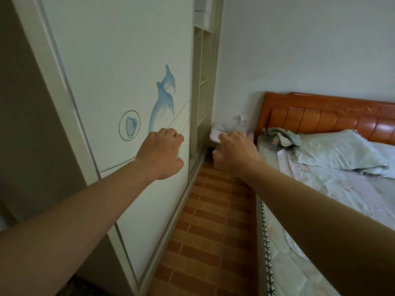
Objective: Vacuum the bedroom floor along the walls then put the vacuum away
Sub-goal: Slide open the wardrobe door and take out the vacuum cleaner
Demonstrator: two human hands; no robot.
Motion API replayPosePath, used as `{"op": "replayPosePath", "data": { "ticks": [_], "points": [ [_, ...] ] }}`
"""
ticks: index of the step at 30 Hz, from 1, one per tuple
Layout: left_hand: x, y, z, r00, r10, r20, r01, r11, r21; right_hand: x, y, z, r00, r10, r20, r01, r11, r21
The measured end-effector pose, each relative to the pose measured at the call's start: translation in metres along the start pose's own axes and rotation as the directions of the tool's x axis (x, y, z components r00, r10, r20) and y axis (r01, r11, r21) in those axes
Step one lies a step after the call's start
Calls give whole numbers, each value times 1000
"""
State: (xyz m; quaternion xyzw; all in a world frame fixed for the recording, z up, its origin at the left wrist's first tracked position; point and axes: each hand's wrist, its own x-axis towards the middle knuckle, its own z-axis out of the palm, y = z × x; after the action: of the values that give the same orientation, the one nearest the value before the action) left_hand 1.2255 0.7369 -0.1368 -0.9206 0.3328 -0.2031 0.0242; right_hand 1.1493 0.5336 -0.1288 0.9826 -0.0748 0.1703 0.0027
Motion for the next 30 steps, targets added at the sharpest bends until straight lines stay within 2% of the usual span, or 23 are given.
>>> {"op": "replayPosePath", "data": {
  "ticks": [7,15,23,30],
  "points": [
    [70,-12,48,996,83,31,-82,996,-47,48,18,26,993,114,31,-113,993,-11],
    [165,20,88,988,153,17,-152,987,-52,111,89,58,985,172,25,-171,985,-34],
    [285,75,121,984,173,34,-171,983,-71,187,190,87,989,148,25,-147,989,-28],
    [361,82,158,988,152,32,-149,985,-82,258,249,115,993,113,38,-113,993,-24]
  ]
}}
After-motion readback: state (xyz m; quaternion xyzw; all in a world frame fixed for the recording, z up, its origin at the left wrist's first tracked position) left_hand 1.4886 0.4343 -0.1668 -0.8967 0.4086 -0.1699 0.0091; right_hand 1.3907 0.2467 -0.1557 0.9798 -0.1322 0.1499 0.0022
